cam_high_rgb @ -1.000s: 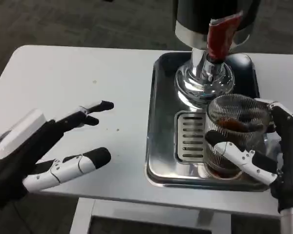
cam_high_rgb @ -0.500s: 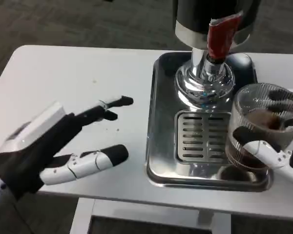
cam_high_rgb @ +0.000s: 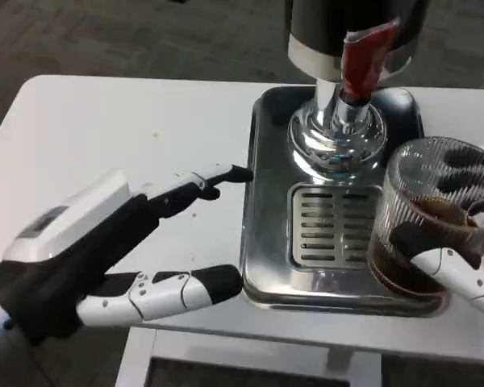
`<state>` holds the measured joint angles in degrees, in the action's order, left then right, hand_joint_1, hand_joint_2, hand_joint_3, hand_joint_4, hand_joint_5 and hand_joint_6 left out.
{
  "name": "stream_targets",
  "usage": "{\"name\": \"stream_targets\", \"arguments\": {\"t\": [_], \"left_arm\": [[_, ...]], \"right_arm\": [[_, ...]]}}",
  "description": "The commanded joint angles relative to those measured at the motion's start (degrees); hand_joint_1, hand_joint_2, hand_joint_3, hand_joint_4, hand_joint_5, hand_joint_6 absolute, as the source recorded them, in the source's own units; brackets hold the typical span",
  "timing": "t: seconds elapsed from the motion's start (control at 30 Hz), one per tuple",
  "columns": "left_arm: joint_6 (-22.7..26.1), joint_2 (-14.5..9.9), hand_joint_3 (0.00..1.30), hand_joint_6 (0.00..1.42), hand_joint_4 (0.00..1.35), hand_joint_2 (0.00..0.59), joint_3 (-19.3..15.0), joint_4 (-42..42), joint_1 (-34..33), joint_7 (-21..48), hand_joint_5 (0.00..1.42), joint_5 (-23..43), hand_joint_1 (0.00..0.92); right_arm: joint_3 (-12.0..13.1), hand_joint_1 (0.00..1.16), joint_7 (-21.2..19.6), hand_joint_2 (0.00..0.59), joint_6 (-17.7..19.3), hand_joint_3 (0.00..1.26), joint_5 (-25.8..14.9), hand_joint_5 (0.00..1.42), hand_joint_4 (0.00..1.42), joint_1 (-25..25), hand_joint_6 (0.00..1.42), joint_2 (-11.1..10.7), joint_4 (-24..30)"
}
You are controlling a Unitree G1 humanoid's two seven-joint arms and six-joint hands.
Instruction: Grasp the cup under the faucet to collect the drink, then remove the cup.
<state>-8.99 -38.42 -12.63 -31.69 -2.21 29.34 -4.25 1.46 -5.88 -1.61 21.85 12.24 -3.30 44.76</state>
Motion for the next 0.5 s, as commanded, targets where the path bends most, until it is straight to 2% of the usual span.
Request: {"name": "stream_targets", "arguments": {"t": [0.03, 0.5], "left_arm": [[2.1, -1.0, 0.14, 0.17, 0.06, 0.078, -2.0, -5.4, 3.7, 1.2, 0.16, -0.4, 0.000], [5.7, -0.6, 0.12, 0.13, 0.03, 0.073, -8.5, -18.4, 11.9, 2.6, 0.11, -1.9, 0.000]], "right_arm": [[-1.4, 0.93, 1.4, 0.125, 2.9, 1.00, -1.0, 1.32, 1.16, 1.2, 1.42, -0.1, 3.2], [-6.0, 0.93, 4.2, 0.125, 3.7, 1.01, -0.4, 1.33, 1.17, 2.3, 1.42, -0.3, 5.2]]}}
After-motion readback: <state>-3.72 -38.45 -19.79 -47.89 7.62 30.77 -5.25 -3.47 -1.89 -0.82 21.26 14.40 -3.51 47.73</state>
